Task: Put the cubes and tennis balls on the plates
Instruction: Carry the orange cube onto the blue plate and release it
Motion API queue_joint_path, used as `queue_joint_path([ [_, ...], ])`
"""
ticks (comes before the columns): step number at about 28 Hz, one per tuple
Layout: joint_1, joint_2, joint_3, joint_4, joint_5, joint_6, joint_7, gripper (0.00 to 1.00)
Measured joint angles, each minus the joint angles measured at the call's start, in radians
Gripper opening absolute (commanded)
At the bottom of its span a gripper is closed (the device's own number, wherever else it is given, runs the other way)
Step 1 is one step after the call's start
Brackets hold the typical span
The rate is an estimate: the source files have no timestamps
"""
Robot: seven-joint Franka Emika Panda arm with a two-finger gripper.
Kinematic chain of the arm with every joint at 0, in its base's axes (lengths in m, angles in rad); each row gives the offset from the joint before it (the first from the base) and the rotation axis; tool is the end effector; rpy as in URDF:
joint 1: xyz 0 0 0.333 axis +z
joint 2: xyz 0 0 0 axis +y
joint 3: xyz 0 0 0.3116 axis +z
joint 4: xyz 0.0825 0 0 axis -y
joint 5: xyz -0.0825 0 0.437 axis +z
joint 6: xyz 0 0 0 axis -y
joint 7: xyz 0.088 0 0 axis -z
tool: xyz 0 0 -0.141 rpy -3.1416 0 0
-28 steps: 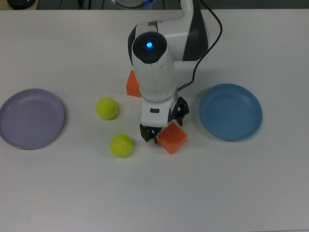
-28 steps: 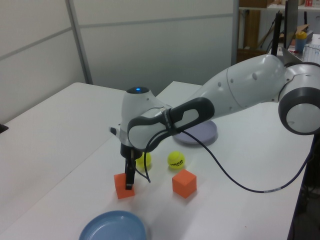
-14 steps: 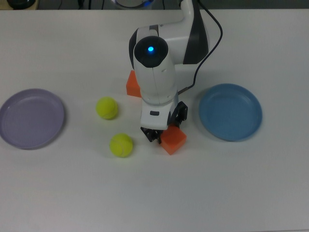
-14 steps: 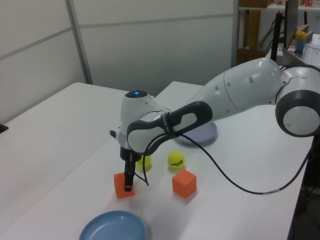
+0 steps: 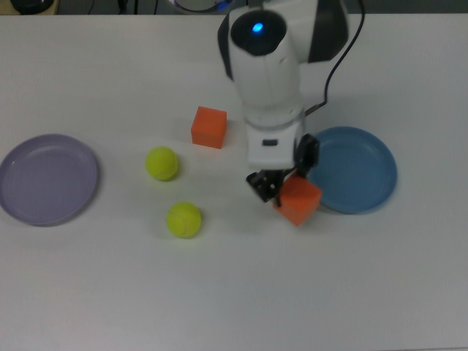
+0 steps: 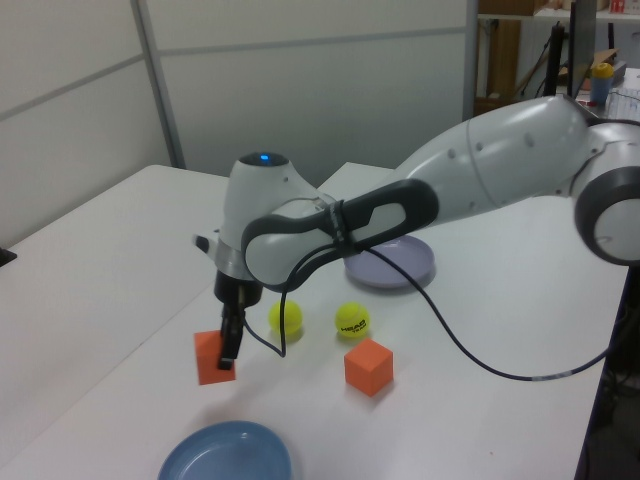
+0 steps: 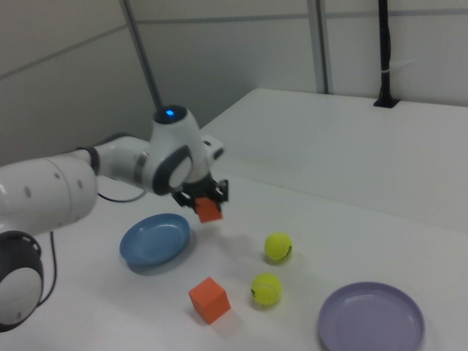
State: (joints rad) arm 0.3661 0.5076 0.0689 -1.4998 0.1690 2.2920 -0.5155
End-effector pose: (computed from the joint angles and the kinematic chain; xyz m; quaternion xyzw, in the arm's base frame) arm 0.7059 0.3290 0.3462 -0.8998 -0.4037 -0.1448 0.0808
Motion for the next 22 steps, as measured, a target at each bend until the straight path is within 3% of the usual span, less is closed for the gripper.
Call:
queue_joint_path([
  [4,0.039,-0.039,0.018,-0.011,-0.014,-0.018,0.033,0.0],
  [11,0.117,-0.053,0.035,-0.038,-0.096,-0.04,0.116,0.01],
  [16,0.133,-0.052,0.088,-0.073,-0.174,-0.04,0.191,0.01],
  [20,0.138,-0.05,0.115,-0.089,-0.209,-0.04,0.232,0.02],
  [21,0.138,-0.049,0.12,-0.092,-0.214,-0.04,0.238,0.04],
  [22,0.138,-0.048,0.122,-0.094,-0.216,-0.04,0.24,0.15],
])
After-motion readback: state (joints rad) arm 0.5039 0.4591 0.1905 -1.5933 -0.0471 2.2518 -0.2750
